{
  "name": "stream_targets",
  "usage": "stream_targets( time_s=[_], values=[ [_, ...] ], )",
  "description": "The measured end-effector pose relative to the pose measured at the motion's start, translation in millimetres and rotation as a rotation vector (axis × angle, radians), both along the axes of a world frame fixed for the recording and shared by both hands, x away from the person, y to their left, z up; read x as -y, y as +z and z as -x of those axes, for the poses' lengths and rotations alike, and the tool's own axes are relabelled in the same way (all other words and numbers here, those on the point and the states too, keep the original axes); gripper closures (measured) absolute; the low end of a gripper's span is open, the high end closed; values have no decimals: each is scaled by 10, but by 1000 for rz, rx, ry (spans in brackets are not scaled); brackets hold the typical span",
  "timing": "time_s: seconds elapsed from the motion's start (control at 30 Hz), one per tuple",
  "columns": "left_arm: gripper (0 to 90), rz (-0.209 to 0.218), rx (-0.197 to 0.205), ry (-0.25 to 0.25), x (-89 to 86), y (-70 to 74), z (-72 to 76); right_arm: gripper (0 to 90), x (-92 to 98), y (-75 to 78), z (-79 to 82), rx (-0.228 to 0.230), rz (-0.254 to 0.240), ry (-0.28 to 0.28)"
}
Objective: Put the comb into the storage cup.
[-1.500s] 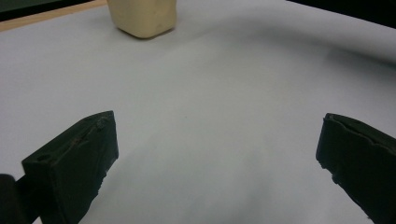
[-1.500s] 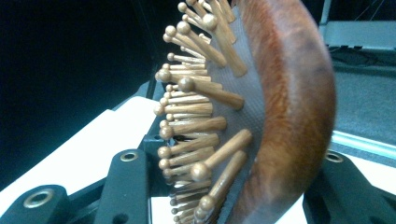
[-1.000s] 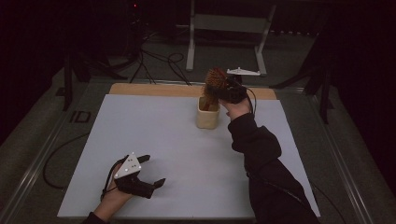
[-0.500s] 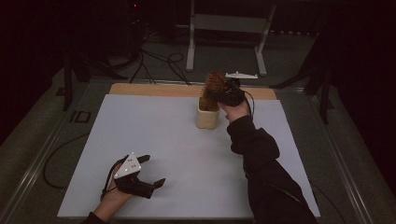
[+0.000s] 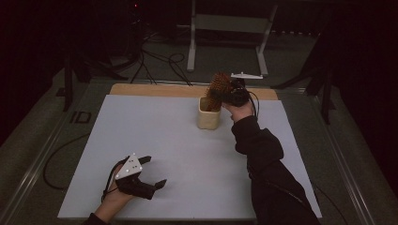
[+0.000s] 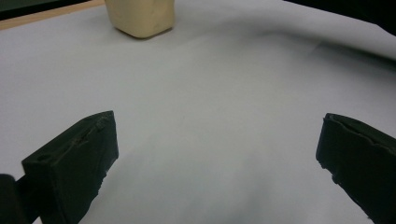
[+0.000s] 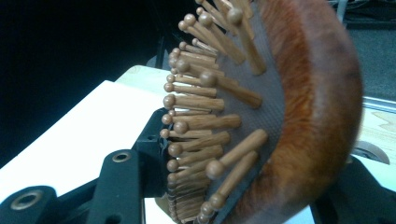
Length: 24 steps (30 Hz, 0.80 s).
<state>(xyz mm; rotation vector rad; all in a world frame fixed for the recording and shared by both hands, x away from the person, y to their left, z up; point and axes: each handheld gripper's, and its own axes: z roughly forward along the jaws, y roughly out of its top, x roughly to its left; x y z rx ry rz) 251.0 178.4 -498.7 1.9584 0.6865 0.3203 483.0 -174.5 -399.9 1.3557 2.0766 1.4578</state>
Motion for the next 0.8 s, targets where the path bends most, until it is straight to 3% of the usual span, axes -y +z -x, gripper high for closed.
stream_targets(
  time_s=[0.33,0.43,0.6,0.67,0.8],
  values=[
    [0,0,-2,-1,0,-3,-2,408,94,-61,-26,-2,31,-26],
    [0,4,-5,-1,-2,-4,-1,381,114,-65,-18,18,49,-29],
    [0,7,-2,4,-5,-2,-1,203,87,-42,9,31,108,3],
    [0,6,-1,3,-5,-2,1,125,105,-37,26,31,103,17],
    [0,8,1,4,-4,3,5,95,166,-17,62,38,105,15]
  ],
)
